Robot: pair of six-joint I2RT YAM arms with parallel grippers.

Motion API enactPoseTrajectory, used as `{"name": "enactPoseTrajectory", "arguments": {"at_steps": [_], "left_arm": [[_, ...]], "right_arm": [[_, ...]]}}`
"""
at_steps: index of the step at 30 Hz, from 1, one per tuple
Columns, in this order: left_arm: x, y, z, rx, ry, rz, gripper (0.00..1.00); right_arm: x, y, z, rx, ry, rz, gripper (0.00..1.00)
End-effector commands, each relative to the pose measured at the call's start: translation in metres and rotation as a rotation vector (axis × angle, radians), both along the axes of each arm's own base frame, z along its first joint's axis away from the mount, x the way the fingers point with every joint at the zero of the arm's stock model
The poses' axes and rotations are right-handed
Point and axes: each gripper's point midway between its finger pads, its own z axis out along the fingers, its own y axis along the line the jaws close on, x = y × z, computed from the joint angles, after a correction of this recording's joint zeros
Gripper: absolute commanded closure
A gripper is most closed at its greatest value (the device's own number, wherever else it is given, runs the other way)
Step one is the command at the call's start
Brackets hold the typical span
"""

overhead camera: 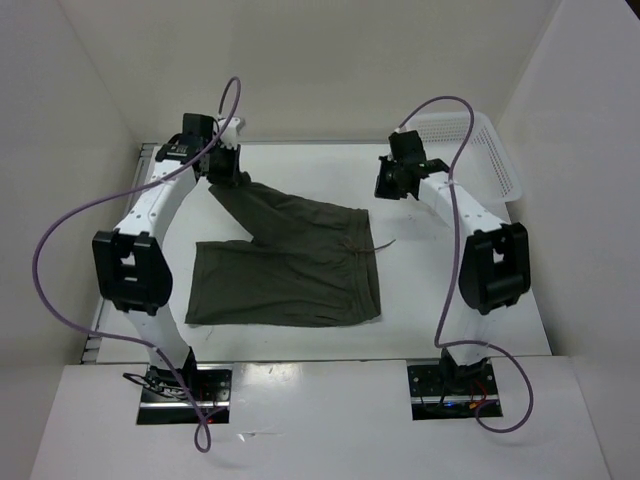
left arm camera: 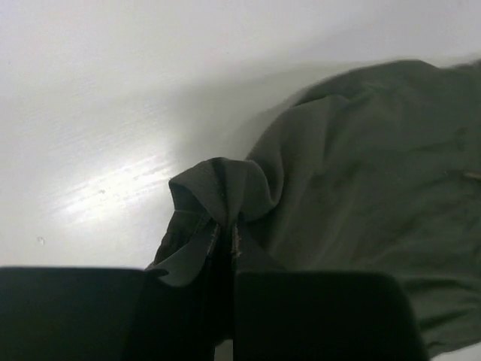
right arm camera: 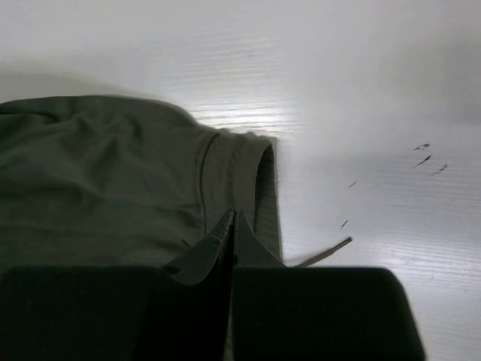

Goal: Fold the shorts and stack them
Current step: Fold the shorts

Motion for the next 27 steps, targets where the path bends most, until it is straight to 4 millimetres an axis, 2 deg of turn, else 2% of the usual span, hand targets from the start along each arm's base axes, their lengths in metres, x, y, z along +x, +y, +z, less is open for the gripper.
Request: {"name": "enactPoseTrajectory", "arguments": {"at_steps": [1,2,3,4,5,6,7,8,9,10,12,13,14,16,18,19,20,22,23,24,25,26,27], "left_arm": [[-0.046,-0.013,-0.018,-0.005,0.097,-0.046,0.91],[-0.056,-0.016,-0.026,0.01,0.119,-0.051,0.9],[-0.064,-0.016,-0.031,0.026,0.132,-0.05,0.9],[-0.067,-0.018,-0.041,0.037,0.137,-0.055,0.9],[-0.075,-0.015,-0.057,0.052,0.172,-0.048,0.89],[-0.078,-0.02,-0.061,0.053,0.177,-0.06,0.88],[-0.075,-0.02,-0.06,0.052,0.165,-0.06,0.88],[-0.076,-0.024,-0.06,0.052,0.164,-0.069,0.88],[-0.074,-0.024,-0.064,0.053,0.167,-0.069,0.88],[-0.074,-0.024,-0.064,0.053,0.168,-0.069,0.88],[-0.07,-0.025,-0.06,0.05,0.149,-0.069,0.88],[-0.069,-0.024,-0.06,0.058,0.148,-0.064,0.88],[-0.069,-0.024,-0.06,0.058,0.148,-0.064,0.88],[-0.069,-0.021,-0.056,0.066,0.136,-0.056,0.88],[-0.068,-0.02,-0.055,0.073,0.126,-0.049,0.88],[-0.071,-0.019,-0.058,0.074,0.135,-0.049,0.88],[-0.071,-0.019,-0.058,0.074,0.135,-0.049,0.88],[-0.067,-0.016,-0.058,0.092,0.124,-0.034,0.88],[-0.064,-0.014,-0.057,0.101,0.109,-0.025,0.88],[-0.056,-0.005,-0.052,0.114,0.085,0.004,0.88],[-0.052,-0.004,-0.047,0.12,0.07,0.011,0.88],[-0.047,0.004,-0.035,0.115,0.043,0.033,0.88],[-0.037,0.017,-0.022,0.109,0.01,0.067,0.88]], "right_arm": [[-0.011,0.015,0.03,0.035,-0.119,0.071,1.0],[-0.02,0.013,0.015,0.034,-0.079,0.061,0.99],[-0.02,0.014,0.01,0.039,-0.076,0.054,0.84],[-0.021,0.015,-0.001,0.04,-0.055,0.06,0.41],[-0.016,0.02,-0.005,0.068,-0.057,0.055,0.34],[-0.011,0.022,-0.023,0.066,-0.027,0.047,0.33],[-0.007,0.029,-0.029,0.071,-0.02,0.049,0.32],[0.008,0.034,-0.023,0.083,-0.041,0.043,0.3],[0.016,0.039,-0.044,0.086,0.0,0.041,0.3],[0.031,0.043,-0.036,0.092,-0.02,0.042,0.3],[0.036,0.053,-0.048,0.095,0.017,0.049,0.29],[0.038,0.052,-0.066,0.078,0.051,0.042,0.29],[0.04,0.052,-0.067,0.079,0.068,0.033,0.29],[0.036,0.05,-0.085,0.056,0.117,0.025,0.32],[0.035,0.053,-0.087,0.071,0.118,0.036,0.39],[0.032,0.054,-0.09,0.079,0.13,0.043,0.59],[0.034,0.055,-0.093,0.081,0.126,0.044,0.72],[0.033,0.057,-0.093,0.095,0.131,0.042,0.94],[0.033,0.058,-0.092,0.102,0.133,0.047,1.0],[0.031,0.061,-0.092,0.114,0.138,0.057,1.0],[0.031,0.06,-0.074,0.116,0.106,0.07,1.0],[0.029,0.062,-0.064,0.131,0.087,0.079,1.0],[0.022,0.059,-0.061,0.125,0.071,0.093,1.0]]}}
